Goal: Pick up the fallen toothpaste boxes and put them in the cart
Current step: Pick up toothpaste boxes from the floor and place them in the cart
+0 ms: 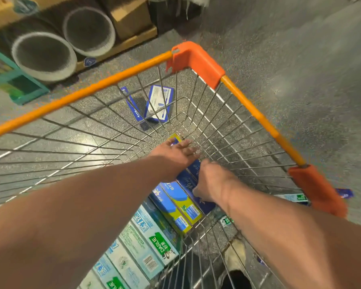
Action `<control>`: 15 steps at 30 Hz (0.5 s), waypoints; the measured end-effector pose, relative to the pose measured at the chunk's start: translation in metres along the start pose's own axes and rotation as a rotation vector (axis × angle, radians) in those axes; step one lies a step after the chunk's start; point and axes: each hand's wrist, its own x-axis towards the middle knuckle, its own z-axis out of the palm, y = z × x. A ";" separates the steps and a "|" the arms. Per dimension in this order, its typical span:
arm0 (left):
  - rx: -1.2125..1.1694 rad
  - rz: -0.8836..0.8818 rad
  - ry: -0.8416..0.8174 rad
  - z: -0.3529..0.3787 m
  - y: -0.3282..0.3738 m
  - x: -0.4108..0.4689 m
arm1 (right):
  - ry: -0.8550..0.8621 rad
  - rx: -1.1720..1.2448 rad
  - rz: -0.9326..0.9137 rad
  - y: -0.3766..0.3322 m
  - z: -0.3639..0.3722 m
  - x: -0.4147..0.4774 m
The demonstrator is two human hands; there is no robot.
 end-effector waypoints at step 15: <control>-0.010 -0.236 0.126 -0.132 0.060 -0.116 | 0.250 -0.071 -0.169 0.027 -0.055 -0.155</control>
